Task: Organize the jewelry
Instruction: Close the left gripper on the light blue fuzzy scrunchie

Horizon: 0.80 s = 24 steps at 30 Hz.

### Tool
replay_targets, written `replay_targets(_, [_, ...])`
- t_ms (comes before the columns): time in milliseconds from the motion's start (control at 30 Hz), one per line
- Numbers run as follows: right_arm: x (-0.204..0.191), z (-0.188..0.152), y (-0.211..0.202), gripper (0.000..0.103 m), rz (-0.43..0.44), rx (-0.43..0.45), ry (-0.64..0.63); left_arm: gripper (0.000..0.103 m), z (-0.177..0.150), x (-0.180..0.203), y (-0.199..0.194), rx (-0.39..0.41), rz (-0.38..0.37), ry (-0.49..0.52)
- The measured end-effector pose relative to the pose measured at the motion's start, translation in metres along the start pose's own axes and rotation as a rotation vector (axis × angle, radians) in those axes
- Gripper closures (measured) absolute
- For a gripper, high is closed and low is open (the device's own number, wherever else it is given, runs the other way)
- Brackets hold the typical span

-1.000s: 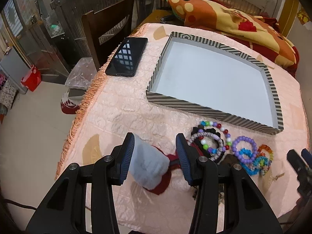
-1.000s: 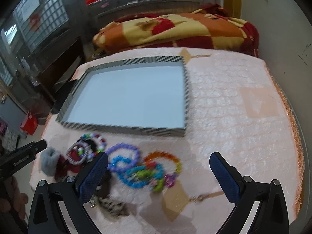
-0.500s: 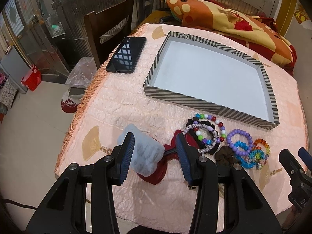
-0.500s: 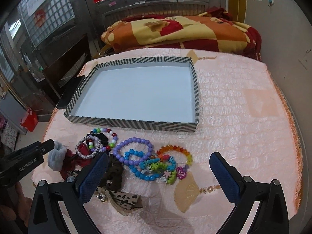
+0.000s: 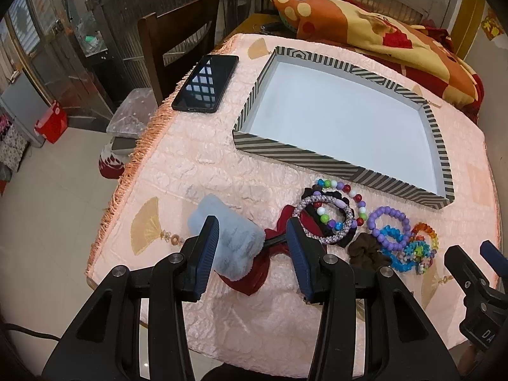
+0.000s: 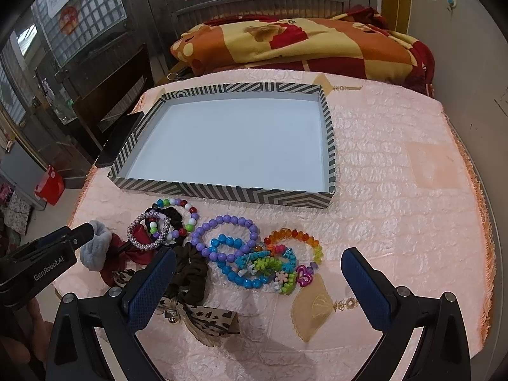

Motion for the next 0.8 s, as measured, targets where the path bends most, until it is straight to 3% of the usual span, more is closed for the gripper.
replay_targets(800, [0.002,0.012,-0.005,0.000,0.026,0.035,0.016,0.060,0.004,0.010,-0.005,0.008,0.007,0.003])
Point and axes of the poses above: each gripper's, at about its wrist camera, not at the fingertips, and y roughly the way its jaws point, x to its right, z to its top, the point moved 10 cm from there along y, roughly the way its jaws point, and after that the axes turned 13 degrees about x, right-handed, at the moved point
